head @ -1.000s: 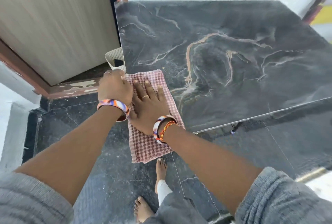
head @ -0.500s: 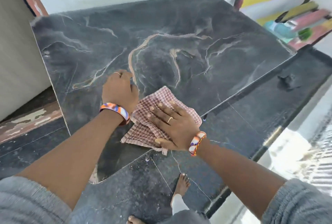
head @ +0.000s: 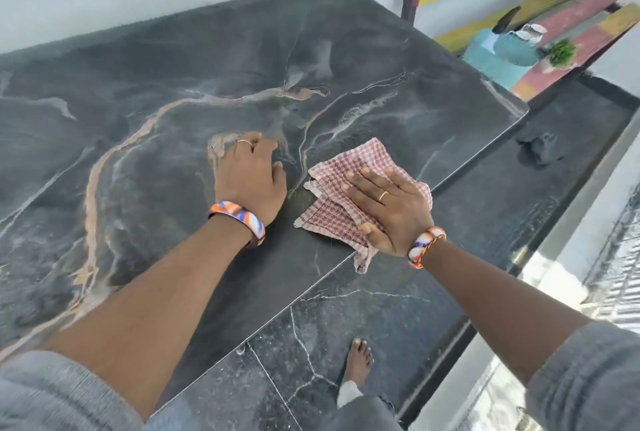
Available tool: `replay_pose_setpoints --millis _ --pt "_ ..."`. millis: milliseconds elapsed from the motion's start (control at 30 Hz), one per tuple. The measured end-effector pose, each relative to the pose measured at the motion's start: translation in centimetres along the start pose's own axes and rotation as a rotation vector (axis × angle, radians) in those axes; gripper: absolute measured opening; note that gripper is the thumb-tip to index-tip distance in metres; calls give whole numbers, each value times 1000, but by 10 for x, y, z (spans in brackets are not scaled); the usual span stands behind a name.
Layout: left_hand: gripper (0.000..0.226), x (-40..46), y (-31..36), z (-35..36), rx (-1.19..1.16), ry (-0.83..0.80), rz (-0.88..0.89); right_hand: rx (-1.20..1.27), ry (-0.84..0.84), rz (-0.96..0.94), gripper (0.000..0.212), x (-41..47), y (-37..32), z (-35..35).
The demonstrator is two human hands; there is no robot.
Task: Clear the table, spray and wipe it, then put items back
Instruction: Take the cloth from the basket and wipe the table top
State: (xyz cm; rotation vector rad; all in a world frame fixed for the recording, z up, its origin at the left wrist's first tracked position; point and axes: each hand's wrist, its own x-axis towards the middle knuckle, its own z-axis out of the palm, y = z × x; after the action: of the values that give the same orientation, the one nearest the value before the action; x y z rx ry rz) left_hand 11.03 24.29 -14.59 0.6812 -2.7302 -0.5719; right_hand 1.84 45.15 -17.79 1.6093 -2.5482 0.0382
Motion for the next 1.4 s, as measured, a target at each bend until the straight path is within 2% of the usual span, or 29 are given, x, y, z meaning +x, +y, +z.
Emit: replay_pose_setpoints --millis 167,300,433,633,833,1167,1267,1400 --pt "32 56 80 47 -62 -22 19 53 49 57 56 -2 113 4" --pt "31 86 129 74 -95 -28 51 162 -12 214 64 -3 189 2" --pt "32 108 154 90 -68 -51 56 167 -69 347 75 -2 241 8" --pt "32 128 172 98 -62 -51 42 175 -150 596 62 13 252 18" --pt "30 146 175 100 -67 -45 53 191 -188 1092 61 51 255 20" --pt "29 217 146 108 -83 -9 36 204 -162 1488 59 110 303 19" --pt "29 245 140 110 -87 -21 36 165 -136 1491 55 126 317 21" --pt "26 280 135 112 -97 -11 26 113 -152 1322 57 161 328 26"
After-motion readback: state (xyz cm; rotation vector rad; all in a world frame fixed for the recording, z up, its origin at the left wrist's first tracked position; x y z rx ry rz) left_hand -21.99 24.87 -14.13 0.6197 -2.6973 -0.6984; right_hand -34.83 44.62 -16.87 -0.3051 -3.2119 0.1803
